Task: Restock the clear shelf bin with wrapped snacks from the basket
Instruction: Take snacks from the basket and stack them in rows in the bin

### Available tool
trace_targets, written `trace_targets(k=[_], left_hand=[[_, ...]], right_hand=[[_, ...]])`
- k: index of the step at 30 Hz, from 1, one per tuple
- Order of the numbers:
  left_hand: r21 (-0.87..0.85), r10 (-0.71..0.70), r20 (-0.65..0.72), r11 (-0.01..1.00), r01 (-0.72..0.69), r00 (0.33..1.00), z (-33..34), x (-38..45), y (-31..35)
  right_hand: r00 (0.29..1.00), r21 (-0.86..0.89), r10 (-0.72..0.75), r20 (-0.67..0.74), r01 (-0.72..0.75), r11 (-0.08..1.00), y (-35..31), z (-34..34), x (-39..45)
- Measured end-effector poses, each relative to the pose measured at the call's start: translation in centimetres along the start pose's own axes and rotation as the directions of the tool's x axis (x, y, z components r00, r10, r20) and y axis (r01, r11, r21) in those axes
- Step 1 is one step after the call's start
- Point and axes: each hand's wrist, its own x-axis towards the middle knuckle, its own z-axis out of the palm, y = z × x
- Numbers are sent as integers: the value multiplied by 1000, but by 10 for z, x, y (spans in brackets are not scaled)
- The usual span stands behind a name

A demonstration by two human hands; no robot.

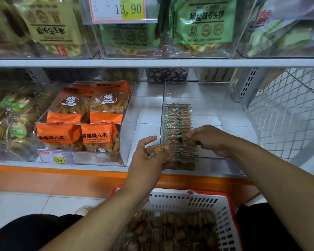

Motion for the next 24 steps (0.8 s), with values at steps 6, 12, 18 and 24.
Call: trace_targets(k=[6, 12, 18, 24], left_hand=[[13, -22, -5, 1000, 22, 1000, -1, 2, 1], [28, -42, 35, 999, 41, 999, -2, 3, 4], [50, -51, 94, 998, 47, 994, -2, 1, 6], [68, -54, 94, 997, 47, 994, -3, 3, 6]], right_hand=[[995, 163, 67, -68, -55, 985, -1, -4, -1], [986, 316, 168, -19, -153, 936, 2, -9, 5], [976, 99, 216, 36, -219, 971, 5, -5, 7], [971, 61, 232, 59, -236, 970, 1, -6, 7]])
